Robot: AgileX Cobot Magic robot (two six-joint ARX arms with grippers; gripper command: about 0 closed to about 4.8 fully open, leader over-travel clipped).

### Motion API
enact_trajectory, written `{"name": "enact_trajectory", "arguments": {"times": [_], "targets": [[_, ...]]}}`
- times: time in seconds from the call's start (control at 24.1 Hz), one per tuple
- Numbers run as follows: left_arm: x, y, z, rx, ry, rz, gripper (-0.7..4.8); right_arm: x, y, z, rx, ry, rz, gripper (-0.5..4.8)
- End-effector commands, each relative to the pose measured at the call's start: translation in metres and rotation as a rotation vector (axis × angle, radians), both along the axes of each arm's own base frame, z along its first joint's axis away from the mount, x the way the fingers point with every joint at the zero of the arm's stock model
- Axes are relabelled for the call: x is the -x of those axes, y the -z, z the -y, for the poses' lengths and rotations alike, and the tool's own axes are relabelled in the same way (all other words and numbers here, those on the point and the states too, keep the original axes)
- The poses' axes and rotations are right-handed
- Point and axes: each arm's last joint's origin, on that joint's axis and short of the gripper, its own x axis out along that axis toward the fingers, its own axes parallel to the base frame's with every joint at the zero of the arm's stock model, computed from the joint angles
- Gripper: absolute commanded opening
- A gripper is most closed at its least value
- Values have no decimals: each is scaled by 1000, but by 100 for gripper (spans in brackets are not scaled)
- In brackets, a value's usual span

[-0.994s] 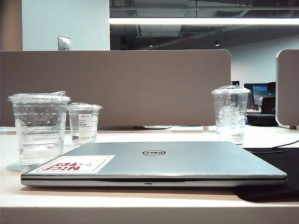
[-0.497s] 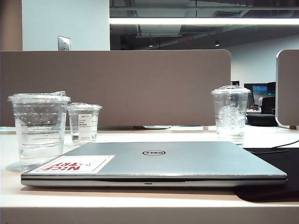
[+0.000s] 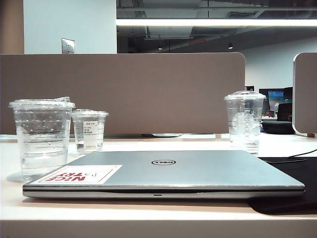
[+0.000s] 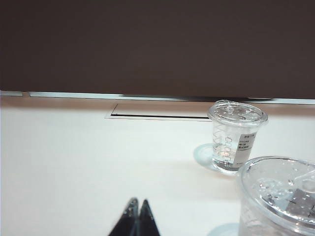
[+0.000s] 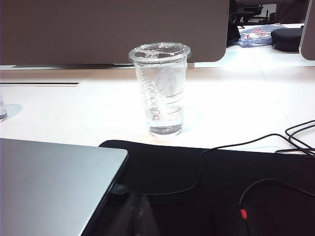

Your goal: Pick up the coffee cup on the middle and place it on the left side of the laptop.

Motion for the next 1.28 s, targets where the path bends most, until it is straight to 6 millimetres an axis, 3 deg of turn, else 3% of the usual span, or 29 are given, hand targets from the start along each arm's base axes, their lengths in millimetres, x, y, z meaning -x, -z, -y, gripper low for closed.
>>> {"name": "enact_trajectory", "arguments": {"times": [0.04, 0.75, 1.04, 1.28], "targets": [[0, -2, 0, 3, 4, 9, -5, 0, 0, 0, 1, 2, 16, -5], [0, -2, 0, 3, 4, 9, -5, 0, 0, 0, 1, 2, 15, -5], [0, -2, 0, 3, 4, 9, -5, -1, -1, 10, 1, 116, 24, -5], [0, -2, 0, 3, 4, 9, -5, -1, -1, 10, 2, 111, 25, -5]]}}
